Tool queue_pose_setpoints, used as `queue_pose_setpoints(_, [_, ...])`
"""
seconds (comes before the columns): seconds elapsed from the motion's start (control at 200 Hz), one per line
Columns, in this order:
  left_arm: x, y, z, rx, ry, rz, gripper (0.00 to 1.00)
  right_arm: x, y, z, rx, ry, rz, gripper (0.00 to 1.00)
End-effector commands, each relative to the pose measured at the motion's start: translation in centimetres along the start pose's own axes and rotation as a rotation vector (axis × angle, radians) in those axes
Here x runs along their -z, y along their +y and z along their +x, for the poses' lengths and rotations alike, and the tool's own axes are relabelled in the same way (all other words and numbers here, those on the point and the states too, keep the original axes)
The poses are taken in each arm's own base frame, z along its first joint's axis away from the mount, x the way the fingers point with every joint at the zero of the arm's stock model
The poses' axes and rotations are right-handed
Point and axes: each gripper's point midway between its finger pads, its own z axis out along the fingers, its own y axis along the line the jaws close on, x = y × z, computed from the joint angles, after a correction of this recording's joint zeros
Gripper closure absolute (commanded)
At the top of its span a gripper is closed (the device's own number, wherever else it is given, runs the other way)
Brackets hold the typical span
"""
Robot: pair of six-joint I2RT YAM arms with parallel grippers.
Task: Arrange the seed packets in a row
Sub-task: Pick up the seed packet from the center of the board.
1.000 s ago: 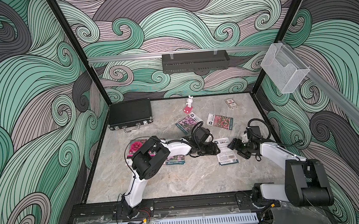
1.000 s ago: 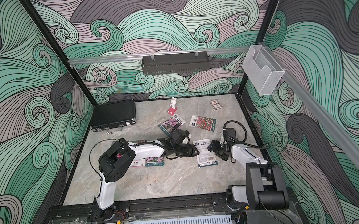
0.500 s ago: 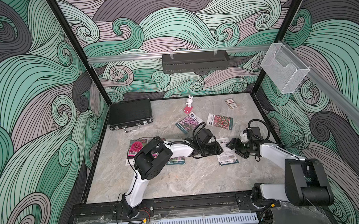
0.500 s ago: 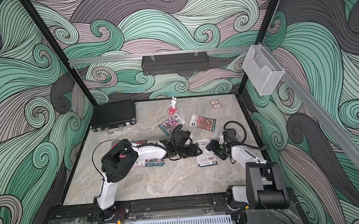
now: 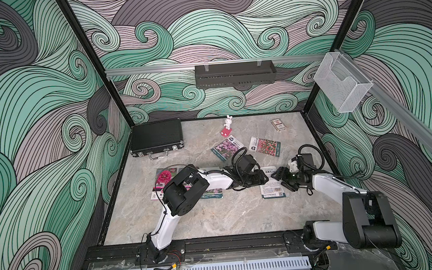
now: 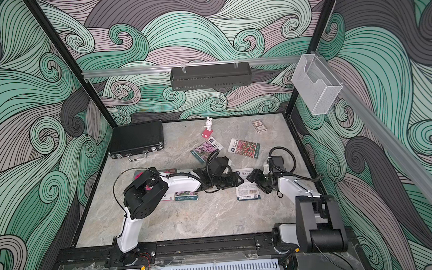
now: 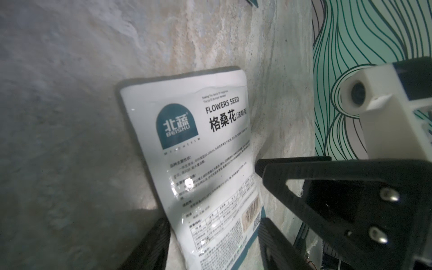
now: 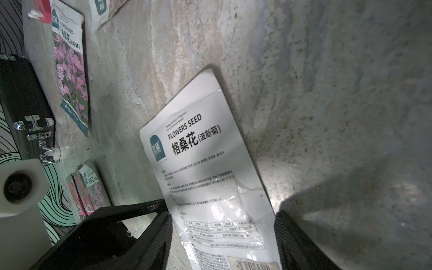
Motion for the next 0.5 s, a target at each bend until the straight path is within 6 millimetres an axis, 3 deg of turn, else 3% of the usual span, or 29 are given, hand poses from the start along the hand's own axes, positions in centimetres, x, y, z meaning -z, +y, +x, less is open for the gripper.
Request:
queue_pose_setpoints(0.0, [-1.2, 2.7, 0.3, 0.028, -0.002, -0.078, 0.39, -0.1, -0.3, 1.2, -0.025, 0.034, -0.001, 0.3])
queue_pose_setpoints(0.23, [-2.0, 2.9, -0.9, 0.021, -0.006, -0.085, 0.41, -0.2, -0.2, 1.4, -0.02, 0.042, -0.011, 0.31])
queue_pose_setpoints(0.495, [-3.4, 2.8, -0.6, -0.001, 0.032, -0.067, 0.51, -0.3, 0.0, 0.8, -0.003, 0.044, -0.006, 0.31])
